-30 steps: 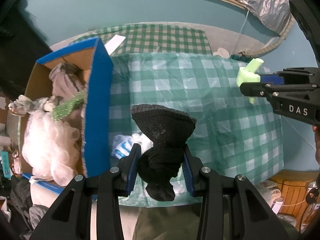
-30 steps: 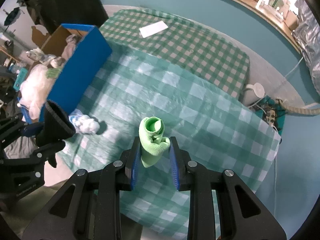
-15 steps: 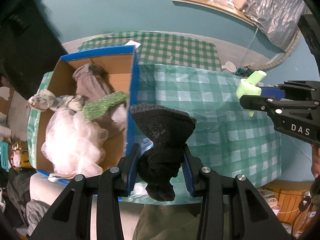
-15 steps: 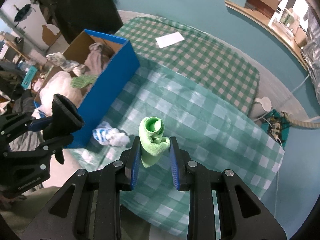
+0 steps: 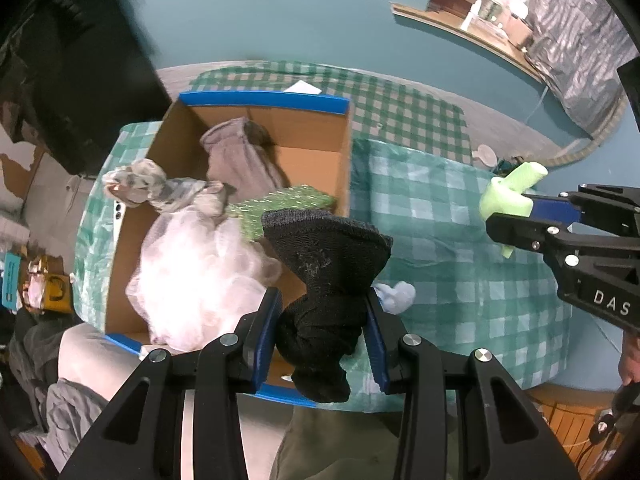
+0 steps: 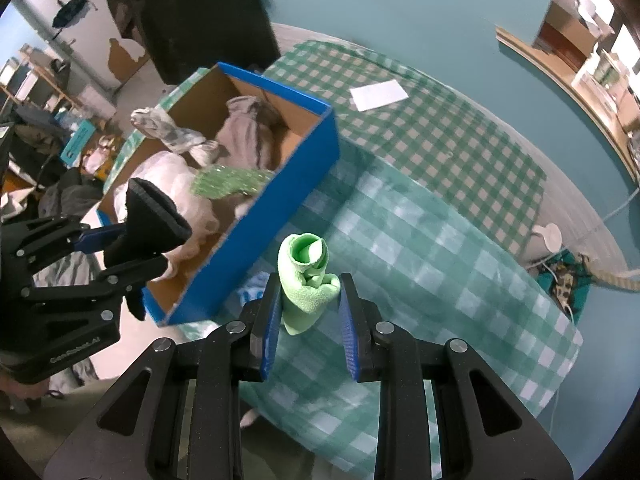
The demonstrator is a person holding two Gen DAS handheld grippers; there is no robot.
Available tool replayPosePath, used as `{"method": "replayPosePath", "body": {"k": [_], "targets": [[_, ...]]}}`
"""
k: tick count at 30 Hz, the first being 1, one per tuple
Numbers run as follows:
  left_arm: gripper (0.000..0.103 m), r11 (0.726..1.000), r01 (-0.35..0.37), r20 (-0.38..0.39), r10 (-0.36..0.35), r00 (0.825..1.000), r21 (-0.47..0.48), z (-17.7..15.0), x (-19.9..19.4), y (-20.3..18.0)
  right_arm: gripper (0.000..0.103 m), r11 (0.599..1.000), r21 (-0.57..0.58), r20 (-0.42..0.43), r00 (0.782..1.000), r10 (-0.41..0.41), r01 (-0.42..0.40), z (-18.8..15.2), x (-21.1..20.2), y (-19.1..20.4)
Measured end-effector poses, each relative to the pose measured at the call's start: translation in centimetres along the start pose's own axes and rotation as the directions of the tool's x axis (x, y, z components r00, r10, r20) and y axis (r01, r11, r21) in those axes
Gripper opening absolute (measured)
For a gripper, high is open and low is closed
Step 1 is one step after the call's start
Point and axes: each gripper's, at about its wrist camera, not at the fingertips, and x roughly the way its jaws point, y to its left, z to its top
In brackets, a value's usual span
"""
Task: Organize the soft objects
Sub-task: 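Carry the black sock and green foam over the box with both grippers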
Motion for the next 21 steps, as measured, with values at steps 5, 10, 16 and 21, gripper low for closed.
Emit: {"method": "replayPosePath", "body": {"k": [5, 10, 16, 21], "targets": [[0.040, 1.000, -0.012, 0.007, 0.012, 1.000, -0.028, 0.6, 0.1, 2.2, 0.026, 0.999, -0.028, 0.003, 1.000, 0.017, -0.017, 1.9, 0.8, 1.9], [0.040, 0.998, -0.022, 0.005, 0.022, 1.000, -0.059, 1.3, 0.5, 4.4, 0.026, 0.998, -0.050, -0.004, 1.000, 0.030, -0.030, 4.0, 2.0, 3.5], [0.040, 0.996, -0.035, -0.006, 0.035, 0.999, -0.077, 2.0, 1.4, 6.6, 0.026, 0.996, -0.065, -0.027, 0.998, 0.053, -0.054, 6.1, 3.8, 5.4], [0.040, 0.995, -0.046, -0.021, 0.044, 0.999, -0.094, 2.6, 2.6, 8.1, 0.026, 0.996, -0.075, -0.041, 0.998, 0.052, -0.055, 7.8, 5.4, 6.7]]}}
